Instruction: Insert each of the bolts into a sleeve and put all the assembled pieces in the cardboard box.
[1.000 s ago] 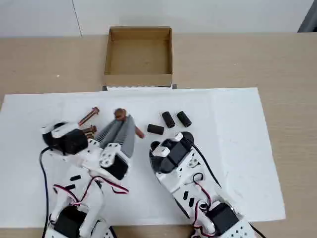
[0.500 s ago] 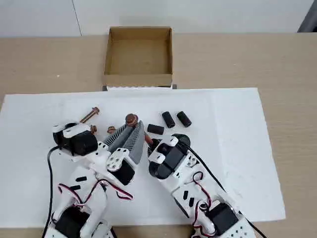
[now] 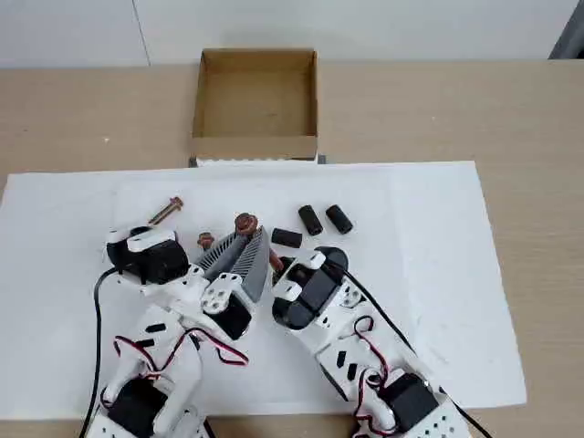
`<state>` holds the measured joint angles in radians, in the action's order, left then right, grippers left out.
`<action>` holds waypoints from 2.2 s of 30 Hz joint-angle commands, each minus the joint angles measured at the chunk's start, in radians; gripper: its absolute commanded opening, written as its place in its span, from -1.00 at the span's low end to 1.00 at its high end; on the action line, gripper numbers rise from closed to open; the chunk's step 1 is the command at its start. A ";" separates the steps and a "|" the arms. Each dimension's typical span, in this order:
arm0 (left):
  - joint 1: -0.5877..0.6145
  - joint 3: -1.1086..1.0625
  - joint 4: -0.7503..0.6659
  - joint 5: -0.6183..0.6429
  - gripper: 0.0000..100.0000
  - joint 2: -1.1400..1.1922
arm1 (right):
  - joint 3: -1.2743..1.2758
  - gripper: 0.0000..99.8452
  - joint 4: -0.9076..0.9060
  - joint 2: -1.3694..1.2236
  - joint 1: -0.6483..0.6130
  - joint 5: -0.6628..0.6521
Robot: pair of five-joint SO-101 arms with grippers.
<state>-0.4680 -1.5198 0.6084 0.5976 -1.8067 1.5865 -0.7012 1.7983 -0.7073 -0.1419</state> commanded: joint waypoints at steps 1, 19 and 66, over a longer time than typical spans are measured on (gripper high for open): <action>-0.006 -0.016 -0.071 0.005 -0.99 -0.011 | -0.066 -0.99 0.031 0.013 -0.022 -0.009; -0.143 0.071 0.259 -0.002 -0.99 -0.011 | -0.066 -0.99 0.031 0.013 -0.018 -0.009; 0.365 0.153 0.319 -0.509 -0.99 -0.011 | -0.057 -0.99 0.021 0.004 0.226 0.000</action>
<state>-0.1672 -1.3541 0.9260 0.1327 -1.8082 1.5819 -0.7012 1.7983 -0.5554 -0.1450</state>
